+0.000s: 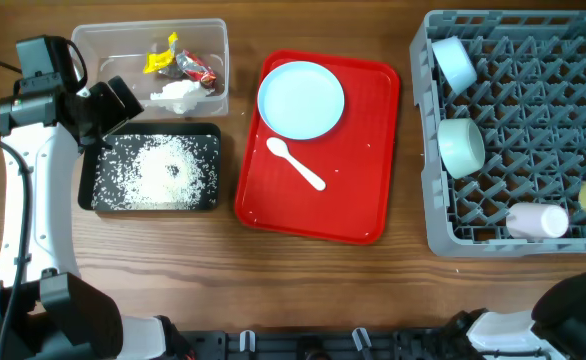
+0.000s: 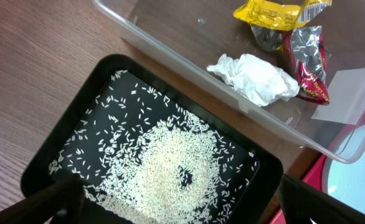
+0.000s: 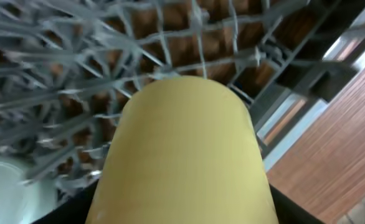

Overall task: Sort waste into correct bins and load items into the dishwasher rack
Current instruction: 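Carry the yellow cup to the rack and set it down with the right gripper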

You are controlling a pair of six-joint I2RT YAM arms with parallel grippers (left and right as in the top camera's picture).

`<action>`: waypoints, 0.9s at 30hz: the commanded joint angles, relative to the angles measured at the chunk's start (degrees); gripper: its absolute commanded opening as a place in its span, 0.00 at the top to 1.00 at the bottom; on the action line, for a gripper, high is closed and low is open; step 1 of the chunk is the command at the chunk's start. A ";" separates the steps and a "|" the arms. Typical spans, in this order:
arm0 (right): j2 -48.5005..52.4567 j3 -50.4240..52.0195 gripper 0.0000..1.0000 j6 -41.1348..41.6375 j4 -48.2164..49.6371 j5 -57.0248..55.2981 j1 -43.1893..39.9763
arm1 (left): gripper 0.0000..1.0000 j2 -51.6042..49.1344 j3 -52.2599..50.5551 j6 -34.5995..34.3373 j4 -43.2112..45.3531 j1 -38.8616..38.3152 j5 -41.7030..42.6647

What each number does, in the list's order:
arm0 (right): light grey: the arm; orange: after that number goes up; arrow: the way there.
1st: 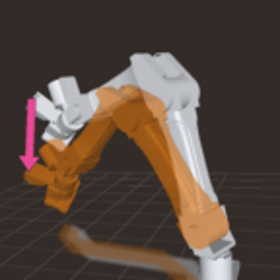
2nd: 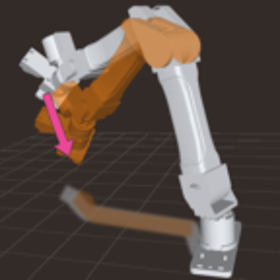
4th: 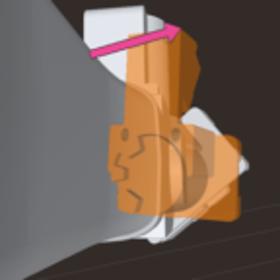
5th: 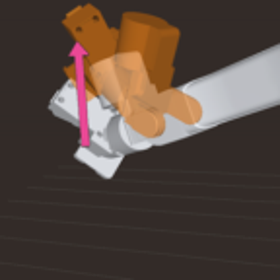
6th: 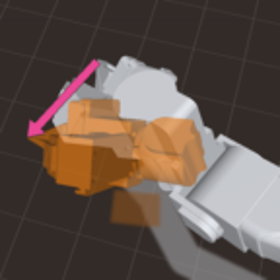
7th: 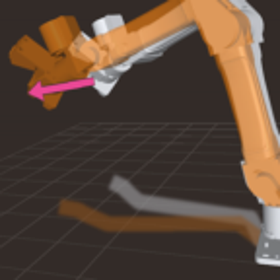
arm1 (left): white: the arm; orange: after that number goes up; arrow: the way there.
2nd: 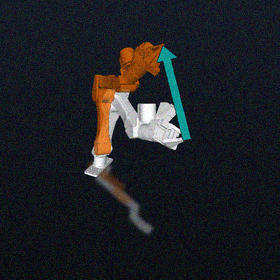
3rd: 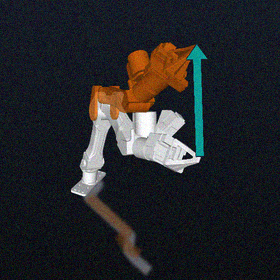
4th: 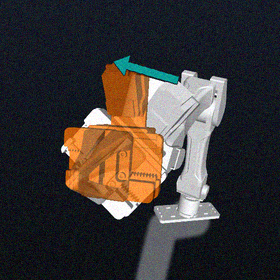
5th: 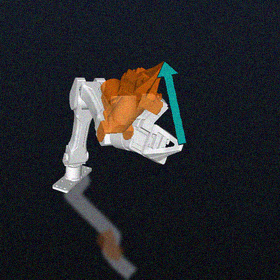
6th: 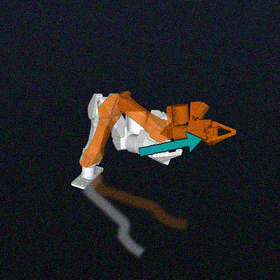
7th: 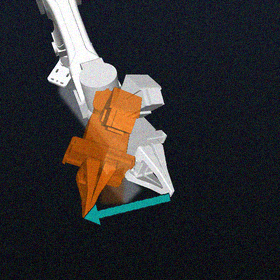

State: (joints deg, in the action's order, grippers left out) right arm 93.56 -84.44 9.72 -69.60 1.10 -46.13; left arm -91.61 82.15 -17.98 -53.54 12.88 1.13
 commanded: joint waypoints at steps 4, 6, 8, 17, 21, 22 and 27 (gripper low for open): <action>0.85 8.02 0.46 -0.55 9.09 0.52 -1.53 | 0.00 0.00 0.37 -0.50 0.15 0.26 -0.35; 0.98 8.07 0.45 -0.31 10.40 0.46 -1.53 | 0.00 0.00 0.37 -0.50 0.15 0.24 -0.35; 1.29 8.07 0.41 -0.31 10.64 0.26 -1.64 | 0.00 0.00 0.37 -0.52 0.13 0.26 -0.35; 3.30 8.00 0.09 0.44 10.19 0.48 -1.62 | 0.00 0.00 0.37 -0.52 0.15 0.24 -0.37; 2.91 7.13 0.09 0.98 10.40 0.83 -1.57 | 0.00 0.00 0.37 -0.52 0.15 0.24 -0.35; 2.19 5.95 0.09 0.98 10.19 1.62 -1.57 | 0.00 0.00 0.37 -0.52 0.13 0.24 -0.37; -0.59 -0.66 0.08 3.98 7.48 1.75 -1.57 | 0.00 0.00 0.37 -0.50 0.13 0.24 -0.35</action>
State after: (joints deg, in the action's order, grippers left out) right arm 95.48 -80.75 11.18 -60.51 1.74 -47.64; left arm -91.61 82.15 -17.98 -53.56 12.88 1.13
